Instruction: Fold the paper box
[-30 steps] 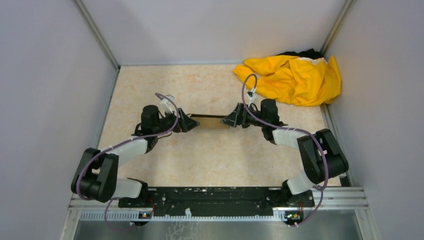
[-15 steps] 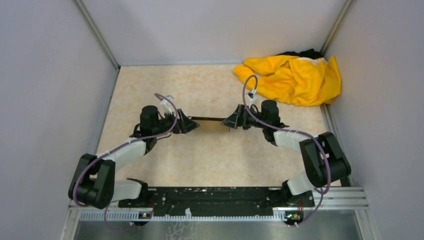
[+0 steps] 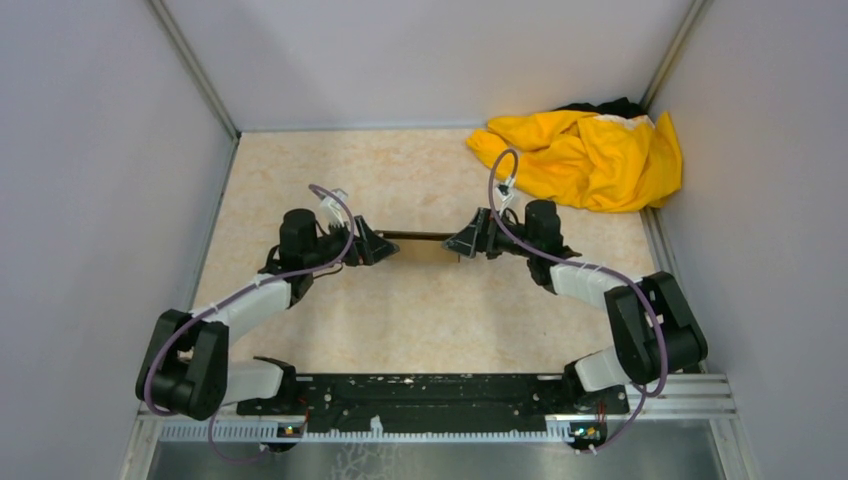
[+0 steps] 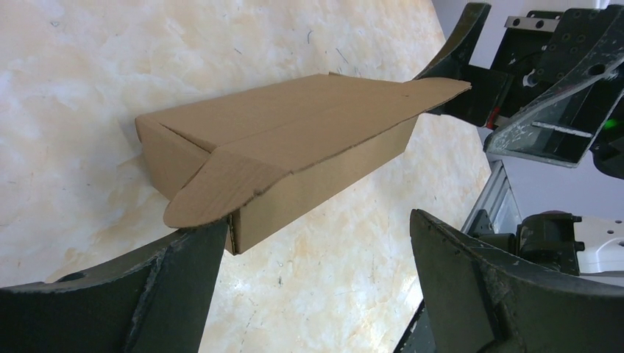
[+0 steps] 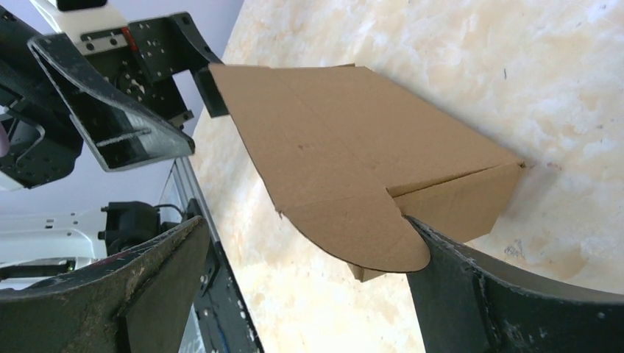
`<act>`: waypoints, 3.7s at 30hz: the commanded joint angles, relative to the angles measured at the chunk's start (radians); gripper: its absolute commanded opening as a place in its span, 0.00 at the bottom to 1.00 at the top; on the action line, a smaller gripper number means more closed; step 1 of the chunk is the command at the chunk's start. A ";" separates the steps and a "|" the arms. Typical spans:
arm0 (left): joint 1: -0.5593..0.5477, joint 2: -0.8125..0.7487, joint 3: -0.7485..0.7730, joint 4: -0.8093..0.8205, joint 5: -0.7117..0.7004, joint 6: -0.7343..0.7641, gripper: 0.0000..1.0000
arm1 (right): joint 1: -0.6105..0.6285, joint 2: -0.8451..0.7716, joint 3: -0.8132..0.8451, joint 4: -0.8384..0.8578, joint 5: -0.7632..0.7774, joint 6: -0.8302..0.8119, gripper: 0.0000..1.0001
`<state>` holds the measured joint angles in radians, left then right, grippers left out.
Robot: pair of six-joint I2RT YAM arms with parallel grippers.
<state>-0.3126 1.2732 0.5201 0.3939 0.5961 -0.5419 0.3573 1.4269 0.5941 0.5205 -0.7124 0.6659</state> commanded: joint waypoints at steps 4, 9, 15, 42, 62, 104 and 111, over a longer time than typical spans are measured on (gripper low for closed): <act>-0.005 -0.032 0.065 -0.018 0.029 -0.007 0.99 | 0.009 -0.063 -0.054 0.080 -0.028 0.066 0.99; -0.005 -0.025 0.089 -0.020 0.037 -0.019 0.99 | 0.014 -0.084 -0.085 0.101 -0.025 0.105 0.99; -0.004 -0.008 0.093 -0.005 0.040 -0.031 0.99 | 0.014 -0.092 -0.096 0.117 -0.019 0.135 0.99; -0.011 0.099 0.204 0.010 0.028 -0.023 0.99 | -0.044 -0.033 0.008 -0.057 -0.016 0.000 0.99; -0.008 -0.032 0.315 -0.241 -0.108 0.048 0.99 | 0.045 -0.162 0.337 -0.666 0.135 -0.710 0.99; 0.127 -0.007 0.310 -0.320 -0.043 0.020 0.99 | 0.375 0.163 0.512 -0.867 0.572 -1.017 0.94; 0.135 -0.007 0.305 -0.317 -0.033 0.020 0.99 | 0.376 0.160 0.518 -0.852 0.571 -1.002 0.79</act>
<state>-0.1886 1.2644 0.8360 0.0597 0.5365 -0.5232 0.7200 1.5986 1.0561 -0.3588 -0.1501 -0.3458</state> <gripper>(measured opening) 0.987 0.820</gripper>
